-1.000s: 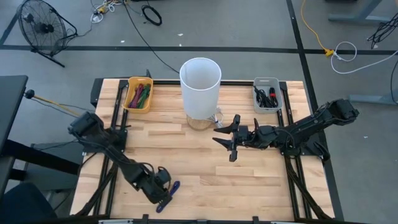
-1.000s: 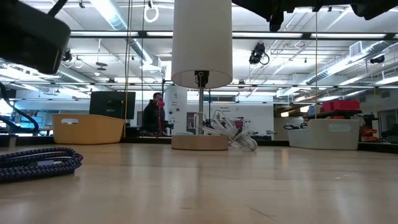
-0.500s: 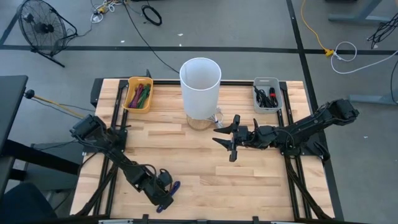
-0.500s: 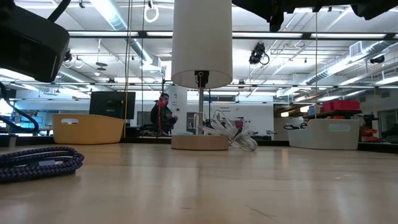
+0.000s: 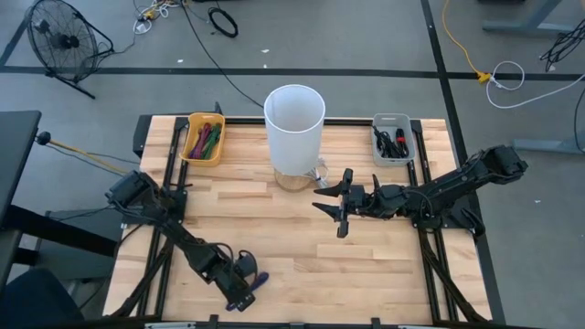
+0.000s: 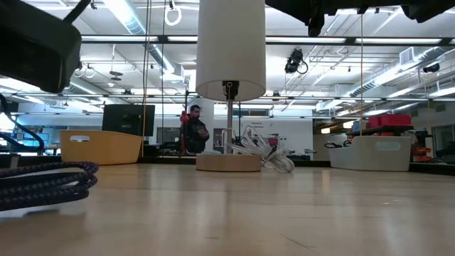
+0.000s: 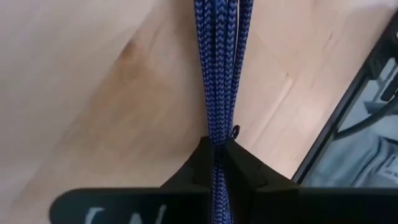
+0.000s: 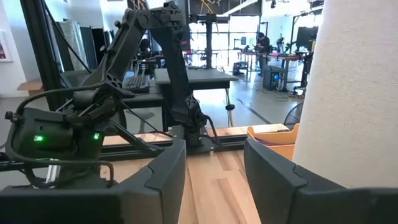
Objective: Pick & Place USB Port
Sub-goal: Put the violet USB cable into the yellow bin, then return to Home Position
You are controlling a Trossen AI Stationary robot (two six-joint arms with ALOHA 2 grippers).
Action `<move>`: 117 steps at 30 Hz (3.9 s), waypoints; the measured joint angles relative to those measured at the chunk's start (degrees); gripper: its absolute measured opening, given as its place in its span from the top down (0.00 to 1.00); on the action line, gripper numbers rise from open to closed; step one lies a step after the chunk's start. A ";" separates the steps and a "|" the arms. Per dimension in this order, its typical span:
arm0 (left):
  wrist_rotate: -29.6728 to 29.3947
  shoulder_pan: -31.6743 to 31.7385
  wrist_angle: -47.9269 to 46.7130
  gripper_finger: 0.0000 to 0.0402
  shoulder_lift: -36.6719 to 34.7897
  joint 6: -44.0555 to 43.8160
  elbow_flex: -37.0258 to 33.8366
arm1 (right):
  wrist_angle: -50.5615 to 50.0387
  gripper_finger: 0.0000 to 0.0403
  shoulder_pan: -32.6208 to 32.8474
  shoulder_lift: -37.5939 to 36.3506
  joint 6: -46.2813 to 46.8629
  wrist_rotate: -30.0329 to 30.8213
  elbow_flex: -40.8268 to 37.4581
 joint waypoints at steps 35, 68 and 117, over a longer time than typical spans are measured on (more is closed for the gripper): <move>-41.39 21.99 -61.95 0.97 -19.51 24.48 20.27 | -1.57 0.59 0.01 0.02 2.86 -0.02 0.00; -26.96 86.20 -32.64 0.97 -52.42 62.96 -11.11 | -1.31 0.59 0.00 0.02 2.73 0.00 0.00; -23.23 82.34 -30.40 0.67 -46.70 72.10 -5.95 | -1.01 0.59 -1.44 0.02 2.75 -0.02 0.00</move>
